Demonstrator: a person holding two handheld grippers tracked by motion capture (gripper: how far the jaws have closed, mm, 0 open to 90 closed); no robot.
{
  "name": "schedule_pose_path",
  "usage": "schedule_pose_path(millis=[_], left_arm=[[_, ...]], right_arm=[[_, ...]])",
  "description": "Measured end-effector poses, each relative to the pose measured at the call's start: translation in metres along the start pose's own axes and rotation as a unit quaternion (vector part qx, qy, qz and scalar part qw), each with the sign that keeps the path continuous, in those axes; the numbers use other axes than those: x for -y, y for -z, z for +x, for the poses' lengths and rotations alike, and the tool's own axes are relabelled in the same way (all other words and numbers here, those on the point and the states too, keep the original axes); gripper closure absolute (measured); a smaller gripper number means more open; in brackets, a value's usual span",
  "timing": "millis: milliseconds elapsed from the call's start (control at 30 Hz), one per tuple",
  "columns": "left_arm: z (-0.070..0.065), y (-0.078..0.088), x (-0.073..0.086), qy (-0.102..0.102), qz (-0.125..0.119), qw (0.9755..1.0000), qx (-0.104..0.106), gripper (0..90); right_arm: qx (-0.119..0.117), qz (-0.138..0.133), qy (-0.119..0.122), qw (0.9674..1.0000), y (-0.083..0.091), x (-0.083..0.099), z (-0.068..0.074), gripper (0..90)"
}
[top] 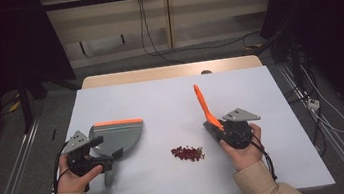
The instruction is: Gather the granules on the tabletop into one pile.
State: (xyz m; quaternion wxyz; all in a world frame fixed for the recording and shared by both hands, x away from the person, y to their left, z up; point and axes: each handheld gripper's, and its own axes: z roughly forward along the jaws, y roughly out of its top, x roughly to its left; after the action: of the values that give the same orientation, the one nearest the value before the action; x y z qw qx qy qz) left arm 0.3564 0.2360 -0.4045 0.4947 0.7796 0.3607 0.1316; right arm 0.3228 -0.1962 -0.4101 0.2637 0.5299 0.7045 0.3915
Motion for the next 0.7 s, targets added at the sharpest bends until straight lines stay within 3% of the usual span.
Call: schedule_pose_path(millis=[100,200,400,567,700], left_arm=[[-0.001,0.0,-0.001,-0.001,0.001,1.0,0.001,7.2],[-0.001,0.001,-0.001,-0.004,-0.001,1.0,0.001,7.2],[-0.002,0.001,-0.002,-0.005,0.0,1.0,0.001,7.2],[-0.002,0.001,-0.002,-0.004,-0.001,1.0,-0.001,7.2],[-0.003,0.001,-0.002,-0.005,-0.001,1.0,0.0,7.2]], right_arm=[[0.023,0.001,0.004,0.9997,0.001,0.004,0.006,71.6],[0.029,0.006,0.007,0.9995,-0.004,0.009,0.012,71.6],[0.035,-0.001,0.02,0.9992,-0.011,0.01,0.032,71.6],[0.036,-0.009,0.011,0.9993,-0.016,0.01,0.042,71.6],[0.036,-0.013,0.018,0.9991,-0.02,0.009,0.051,71.6]])
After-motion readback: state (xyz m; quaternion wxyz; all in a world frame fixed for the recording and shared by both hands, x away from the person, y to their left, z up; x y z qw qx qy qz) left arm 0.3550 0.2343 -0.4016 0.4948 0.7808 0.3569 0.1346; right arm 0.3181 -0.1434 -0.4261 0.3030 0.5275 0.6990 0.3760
